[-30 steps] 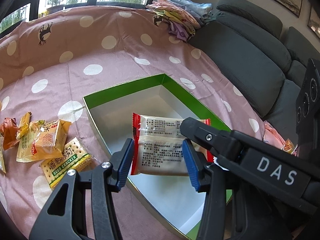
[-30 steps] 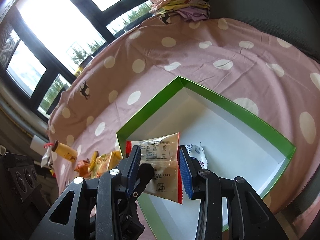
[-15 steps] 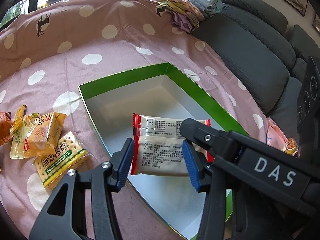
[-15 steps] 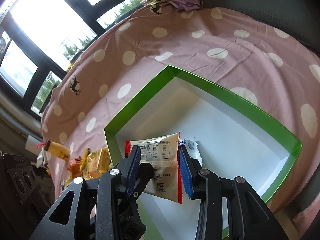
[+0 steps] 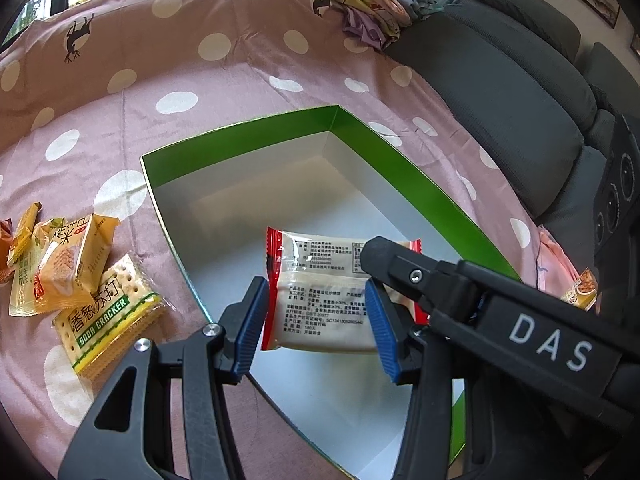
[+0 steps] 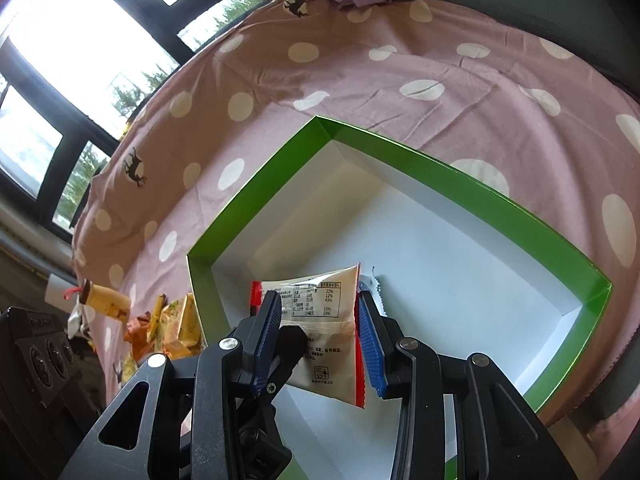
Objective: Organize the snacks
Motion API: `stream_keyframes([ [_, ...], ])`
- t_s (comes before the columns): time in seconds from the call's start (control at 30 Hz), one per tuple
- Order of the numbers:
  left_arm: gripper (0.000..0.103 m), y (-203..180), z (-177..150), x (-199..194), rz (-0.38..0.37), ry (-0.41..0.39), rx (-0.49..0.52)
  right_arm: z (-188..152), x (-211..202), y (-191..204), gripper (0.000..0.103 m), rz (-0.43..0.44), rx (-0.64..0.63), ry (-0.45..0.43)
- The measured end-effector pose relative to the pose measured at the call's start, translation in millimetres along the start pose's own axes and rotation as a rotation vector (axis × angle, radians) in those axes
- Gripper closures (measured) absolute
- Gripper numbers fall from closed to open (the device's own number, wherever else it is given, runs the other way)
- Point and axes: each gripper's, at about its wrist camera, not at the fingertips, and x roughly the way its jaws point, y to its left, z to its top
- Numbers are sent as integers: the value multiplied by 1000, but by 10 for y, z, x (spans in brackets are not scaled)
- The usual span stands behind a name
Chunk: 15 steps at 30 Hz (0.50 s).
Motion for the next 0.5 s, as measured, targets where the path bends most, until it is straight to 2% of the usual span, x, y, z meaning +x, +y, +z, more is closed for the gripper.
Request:
stream_keyframes([
  [0.5,54,-28,17,65,50,27,19,6,91,-71,62,26,28,29],
])
